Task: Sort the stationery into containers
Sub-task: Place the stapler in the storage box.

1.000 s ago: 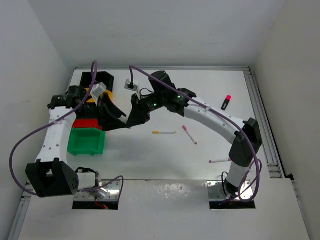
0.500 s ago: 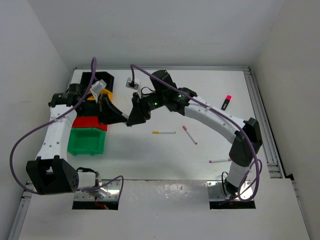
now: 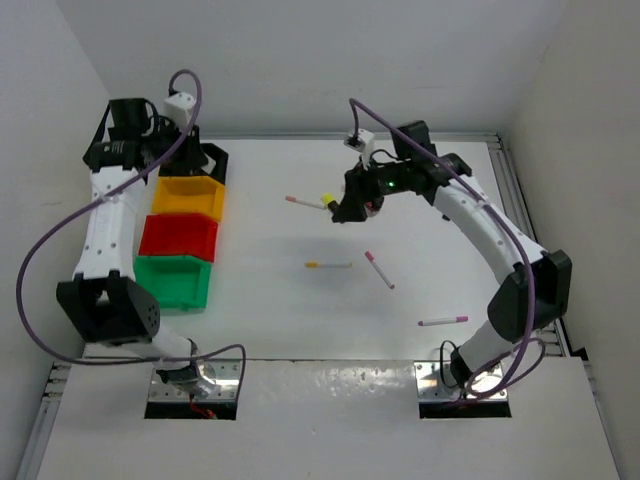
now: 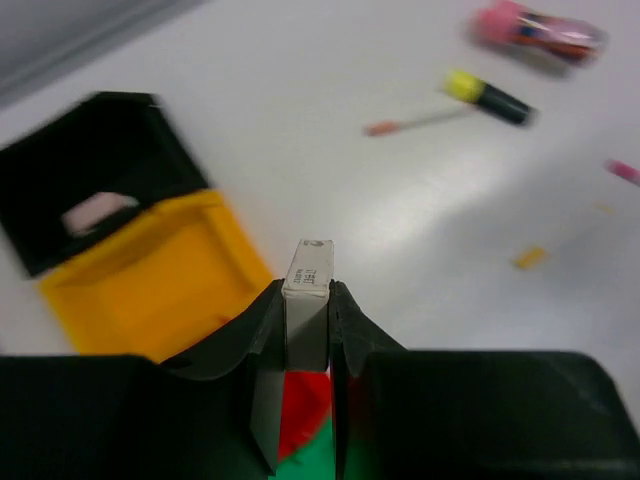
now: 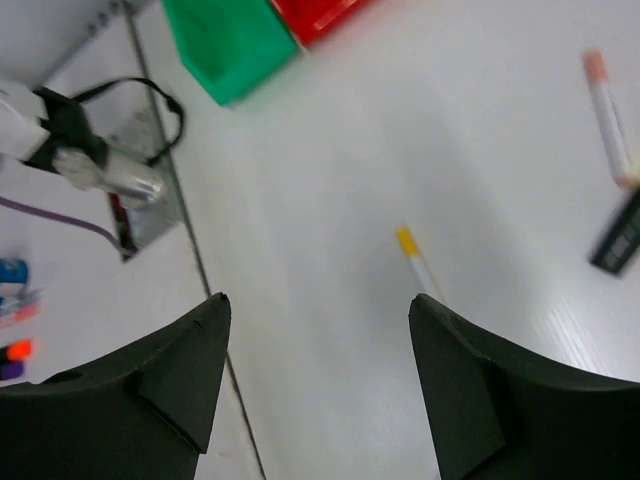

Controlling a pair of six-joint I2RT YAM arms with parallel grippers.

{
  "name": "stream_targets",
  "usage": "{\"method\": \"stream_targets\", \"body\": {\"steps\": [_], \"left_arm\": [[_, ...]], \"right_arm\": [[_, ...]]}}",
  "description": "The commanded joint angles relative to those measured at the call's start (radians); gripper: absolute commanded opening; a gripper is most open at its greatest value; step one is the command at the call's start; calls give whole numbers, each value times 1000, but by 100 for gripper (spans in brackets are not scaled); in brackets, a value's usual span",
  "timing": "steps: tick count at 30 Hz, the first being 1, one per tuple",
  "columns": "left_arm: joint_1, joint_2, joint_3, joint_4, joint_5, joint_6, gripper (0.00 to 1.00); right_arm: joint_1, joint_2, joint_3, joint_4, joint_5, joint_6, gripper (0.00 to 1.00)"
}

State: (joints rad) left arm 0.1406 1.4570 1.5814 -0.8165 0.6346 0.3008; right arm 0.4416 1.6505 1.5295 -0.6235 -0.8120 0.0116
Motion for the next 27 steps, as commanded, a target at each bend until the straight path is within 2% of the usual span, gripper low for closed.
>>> {"method": "stream_targets", "body": {"steps": [1,4,6,7,11,14,21,24,25,27], "left_arm": [[8,170,149,134,-427,-74,0],[43,324,279,163,-483,-120,0],[80,421,339,191,-480,-146,0],[96,460,417,188,-477,-152,0],[106,644,604,165,-437,-170,0],[103,715,679,184,-415,-158,0],[77,801,680,231,-420,-131,3],[80,819,664,240,-421,-131,22],[79,812,654,246,-423,-124,43],[80,795,628,273,-424,-117,54]], "right_arm": [[-35,-109,-95,-76,57,-125,71],[-88,-164,-179,-55,109,-115,71],[-118,-185,-238,-36,116,-92,71],[-147,-207,-259,-32,113,-90,70],[-204,-268,-359,7,137,-75,70],[-248,-290,-416,21,163,-53,70],[-330,-305,-514,47,188,-29,69],[-333,-281,-503,54,220,-25,69],[-333,-265,-493,60,240,-19,70],[-330,-247,-474,67,254,-19,69]]}}
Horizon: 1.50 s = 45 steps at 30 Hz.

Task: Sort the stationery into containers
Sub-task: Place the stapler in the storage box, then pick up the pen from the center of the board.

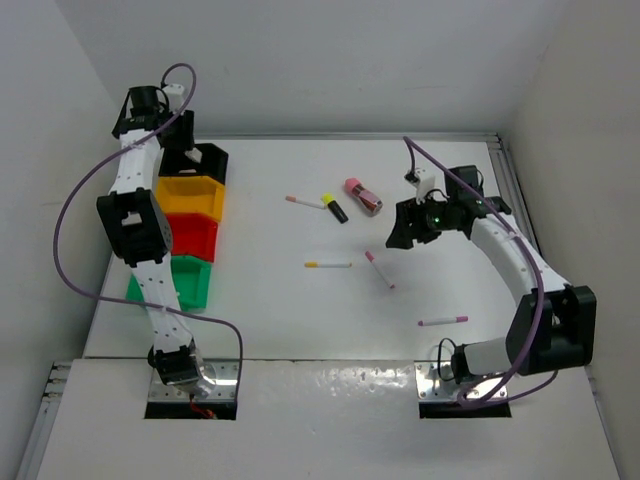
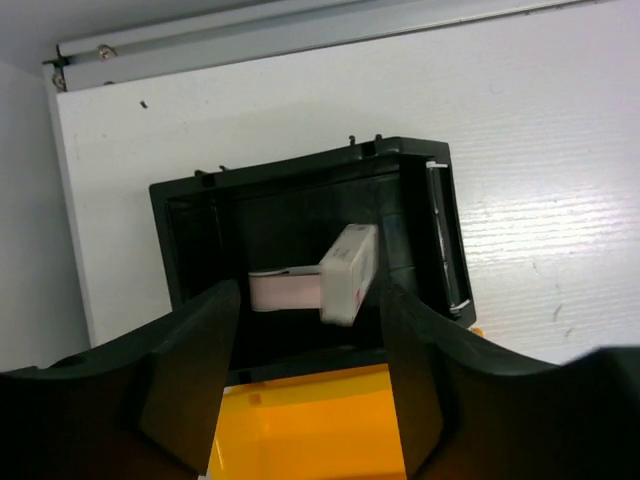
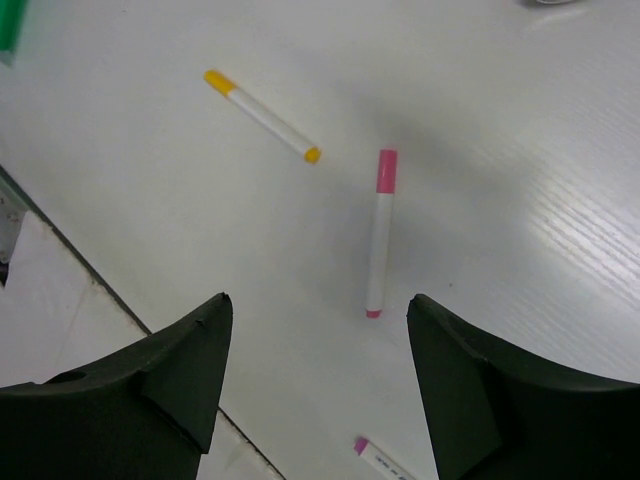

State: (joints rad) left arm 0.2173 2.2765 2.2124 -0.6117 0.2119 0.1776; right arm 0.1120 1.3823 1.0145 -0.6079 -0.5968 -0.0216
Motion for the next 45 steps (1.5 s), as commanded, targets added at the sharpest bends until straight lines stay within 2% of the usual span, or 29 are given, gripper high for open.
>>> {"method": "stream_targets", "body": {"steps": [1,2,3,5,11,14,15,17,19,21,24,27,28,34,36,37,40,45], "left_arm": [[5,-43,-6,76,6,14,68],[7,-52,1,81,10,20,77],[14,-61,6,81,36,23,91],[28,-106,21,92,69,14,100],[45,-299,-3,47,130,43,100],[57,-440,-49,-46,223,121,100],[60,-462,-60,-141,260,191,100],[60,-535,-95,-218,314,235,99],[65,-590,-204,-269,339,232,95],[70,-690,-343,-281,372,224,89],[73,-836,-491,-234,380,186,89],[67,-972,-711,-173,382,154,89],[67,-1024,-742,-160,382,146,89],[59,-1069,-812,-137,386,86,95],[60,-1051,-810,-131,370,54,97],[60,-1045,-810,-131,368,54,97],[63,-1016,-800,-137,389,19,99],[63,-988,-801,-114,422,-38,100]], "right_arm": [[3,35,51,54,45,14,69],[8,56,73,59,64,14,69],[15,67,85,72,78,14,69],[34,99,125,89,126,43,69],[104,185,268,45,219,-44,68],[167,199,288,14,264,-159,66],[184,204,285,2,275,-181,63],[242,224,288,-50,302,-208,59],[279,259,280,-87,322,-216,52],[301,270,219,-78,333,-186,50],[313,247,116,-7,370,-147,50],[318,247,90,57,403,-115,51],[319,257,99,71,411,-112,53],[324,447,330,76,399,-103,62],[333,554,491,63,423,-94,62],[336,593,492,59,431,-87,61],[341,714,666,69,439,-61,60],[342,840,798,100,462,-60,59]]}}
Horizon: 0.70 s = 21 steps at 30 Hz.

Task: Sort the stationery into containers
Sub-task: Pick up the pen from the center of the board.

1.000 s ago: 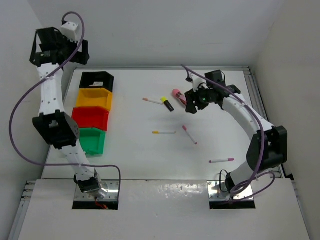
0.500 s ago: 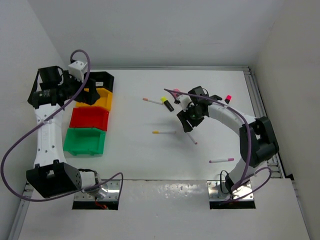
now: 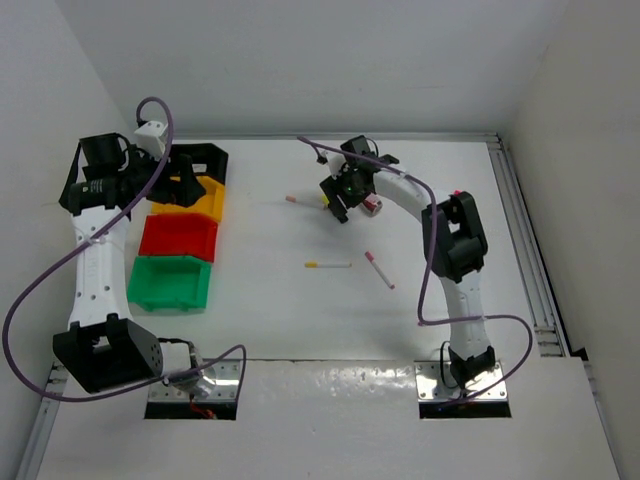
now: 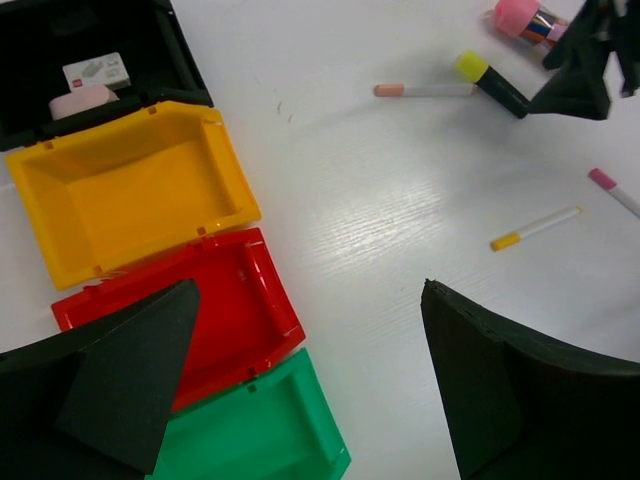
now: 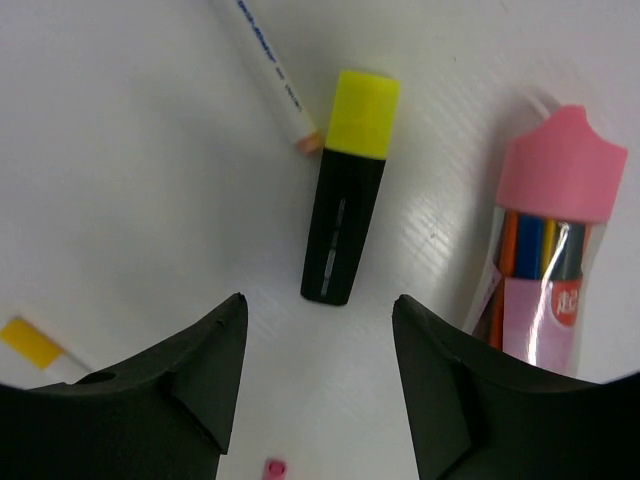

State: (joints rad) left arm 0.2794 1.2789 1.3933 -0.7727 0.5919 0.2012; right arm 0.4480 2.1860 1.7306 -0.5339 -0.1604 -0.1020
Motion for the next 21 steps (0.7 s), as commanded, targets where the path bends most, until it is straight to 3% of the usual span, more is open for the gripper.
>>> {"method": "stream_targets", "body": {"steps": [1,8,15,18,21], "left_arm": [[0,13,16,50,46,-66,100],[-5,37,9,75,88,-111,100],[-2,20,3,82,77,-106,100],[-2,16,3,85,72,-105,100],[-2,16,1,87,69,-108,100]], "right_arm": [[8,67,98,29,30,22,59],[4,138,138,51,41,9,59],[15,170,112,57,51,-28,51],[23,164,78,66,65,-36,44],[31,141,44,71,85,-48,31]]}}
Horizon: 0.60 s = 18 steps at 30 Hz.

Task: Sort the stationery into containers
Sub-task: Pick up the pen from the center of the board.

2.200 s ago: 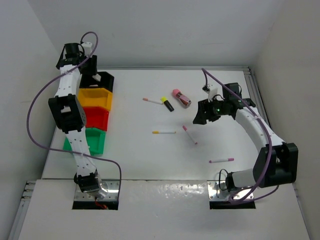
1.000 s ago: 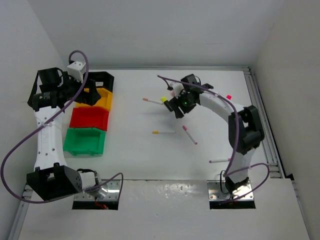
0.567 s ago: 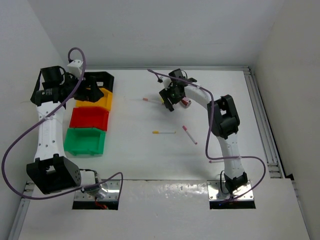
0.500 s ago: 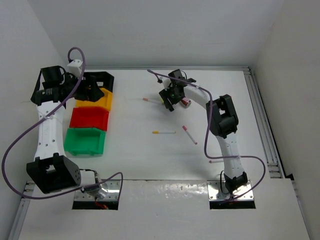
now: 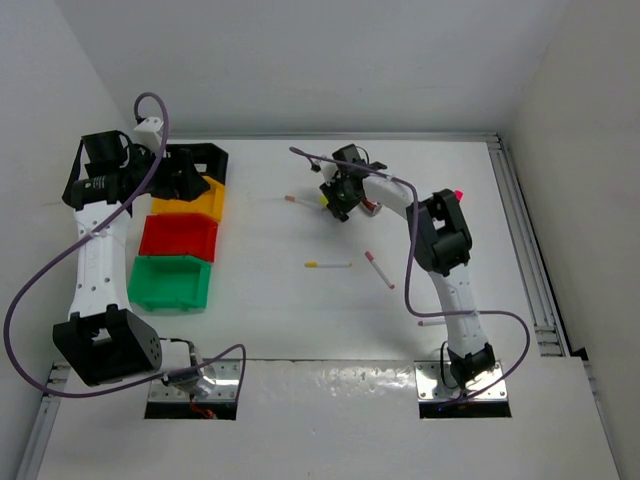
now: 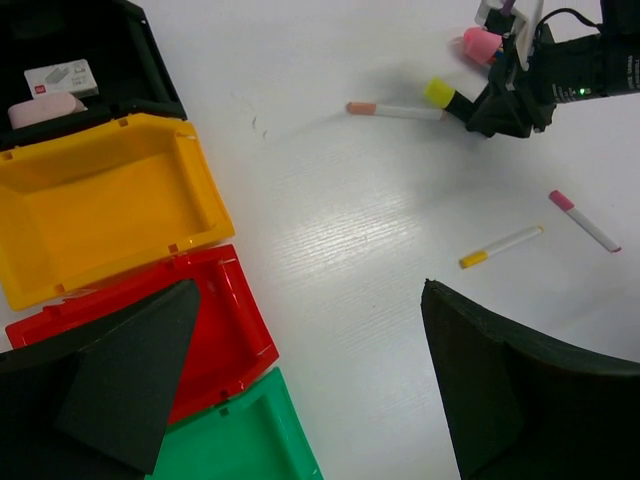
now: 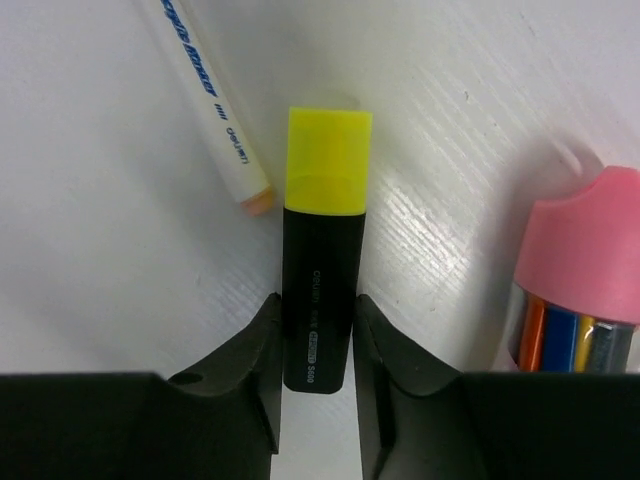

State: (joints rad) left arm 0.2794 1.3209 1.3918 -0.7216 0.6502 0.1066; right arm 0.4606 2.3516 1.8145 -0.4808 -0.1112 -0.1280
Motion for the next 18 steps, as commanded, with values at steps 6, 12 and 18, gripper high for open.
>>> {"method": "stream_targets", "body": {"steps": [6,12,18], "left_arm": [[3,-32,7,59,31,-34,100],[4,-100,-79,220,146,-163,100],[-35,-250,-325,562,331,-485,100]], "right_arm": [[38,-153,-96,-8,74,-21,15],[46,-311,-75,-51,108,-2,6],[70,-547,-141,-19,-114,120,2]]}}
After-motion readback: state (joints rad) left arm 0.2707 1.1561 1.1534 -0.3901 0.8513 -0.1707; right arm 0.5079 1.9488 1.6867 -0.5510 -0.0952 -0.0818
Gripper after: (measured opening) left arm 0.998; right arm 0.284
